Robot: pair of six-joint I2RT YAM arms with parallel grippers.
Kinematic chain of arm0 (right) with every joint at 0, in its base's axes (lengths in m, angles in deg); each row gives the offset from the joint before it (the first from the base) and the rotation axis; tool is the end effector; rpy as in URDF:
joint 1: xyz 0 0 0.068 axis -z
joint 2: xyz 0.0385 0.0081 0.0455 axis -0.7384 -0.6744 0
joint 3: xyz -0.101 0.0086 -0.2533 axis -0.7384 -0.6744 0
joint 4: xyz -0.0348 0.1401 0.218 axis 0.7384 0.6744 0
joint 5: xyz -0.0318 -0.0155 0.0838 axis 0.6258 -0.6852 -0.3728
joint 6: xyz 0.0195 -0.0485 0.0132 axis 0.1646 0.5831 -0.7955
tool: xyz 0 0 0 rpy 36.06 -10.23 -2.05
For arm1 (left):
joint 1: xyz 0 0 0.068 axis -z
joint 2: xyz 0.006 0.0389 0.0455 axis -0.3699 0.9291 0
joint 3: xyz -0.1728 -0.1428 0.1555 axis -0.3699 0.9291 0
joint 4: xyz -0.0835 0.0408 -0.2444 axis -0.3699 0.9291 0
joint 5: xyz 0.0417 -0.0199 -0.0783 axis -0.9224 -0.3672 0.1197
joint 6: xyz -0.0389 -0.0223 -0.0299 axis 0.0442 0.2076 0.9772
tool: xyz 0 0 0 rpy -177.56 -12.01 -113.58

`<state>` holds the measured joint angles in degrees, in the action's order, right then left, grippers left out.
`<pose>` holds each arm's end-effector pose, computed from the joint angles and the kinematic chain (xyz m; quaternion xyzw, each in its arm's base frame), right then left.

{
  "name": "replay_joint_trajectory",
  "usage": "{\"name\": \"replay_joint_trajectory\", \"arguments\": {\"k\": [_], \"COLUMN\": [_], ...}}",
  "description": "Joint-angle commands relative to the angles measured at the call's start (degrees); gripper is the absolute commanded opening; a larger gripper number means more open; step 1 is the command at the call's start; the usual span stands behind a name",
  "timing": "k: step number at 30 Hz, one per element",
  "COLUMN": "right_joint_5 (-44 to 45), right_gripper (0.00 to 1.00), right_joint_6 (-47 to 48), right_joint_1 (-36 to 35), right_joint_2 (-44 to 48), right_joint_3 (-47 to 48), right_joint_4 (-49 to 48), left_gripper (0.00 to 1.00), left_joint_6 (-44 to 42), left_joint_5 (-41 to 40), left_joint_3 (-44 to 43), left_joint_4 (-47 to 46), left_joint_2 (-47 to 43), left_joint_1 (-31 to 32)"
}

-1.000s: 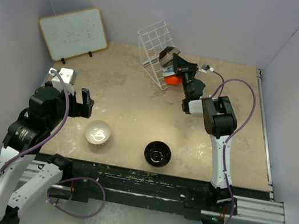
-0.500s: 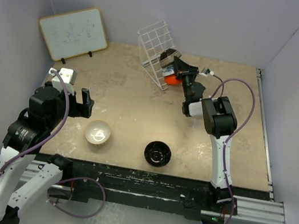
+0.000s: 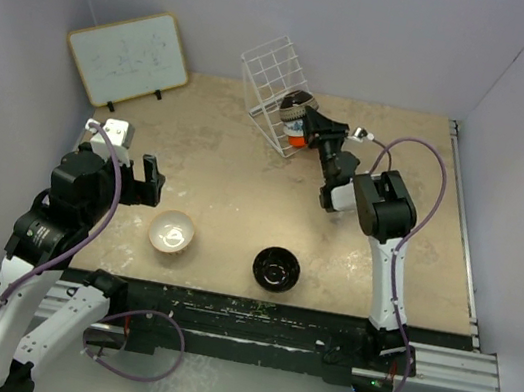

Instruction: Load the bowls into the dish rack

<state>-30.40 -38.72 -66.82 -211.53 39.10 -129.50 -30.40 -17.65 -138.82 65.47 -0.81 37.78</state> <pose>0.4436 0.1543 0.1377 0.3278 0.4240 0.7024 0.4685 0.1081 -0.0263 0.3695 -0.0208 0.8313 -0.0908 0.5480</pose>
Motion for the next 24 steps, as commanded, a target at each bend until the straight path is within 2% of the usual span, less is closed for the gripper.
{"name": "replay_joint_trajectory", "arguments": {"k": [1,12,24], "right_joint_5": [0.79,0.83,-0.54], "right_gripper": [0.44,0.47,0.47], "right_joint_6": [-1.07,-2.19,-1.72], "right_joint_1": [-0.38,-0.29,-0.29], "right_joint_2": [4.04,7.89,15.23], "right_joint_3": [-1.58,-6.19,-16.09], "right_joint_4": [-19.52,-18.16,-19.30], "left_gripper": [0.99,0.99,0.99], "left_joint_6": [0.72,0.88,1.14], "left_joint_5": [0.34,0.46,0.43], "left_joint_3": [-1.38,-1.48,-1.44], "left_joint_4": [-1.79,-1.70,-1.63], "left_joint_2": [-0.07,-0.28,-0.73], "left_joint_1": [-0.35,-0.42,-0.39]}}
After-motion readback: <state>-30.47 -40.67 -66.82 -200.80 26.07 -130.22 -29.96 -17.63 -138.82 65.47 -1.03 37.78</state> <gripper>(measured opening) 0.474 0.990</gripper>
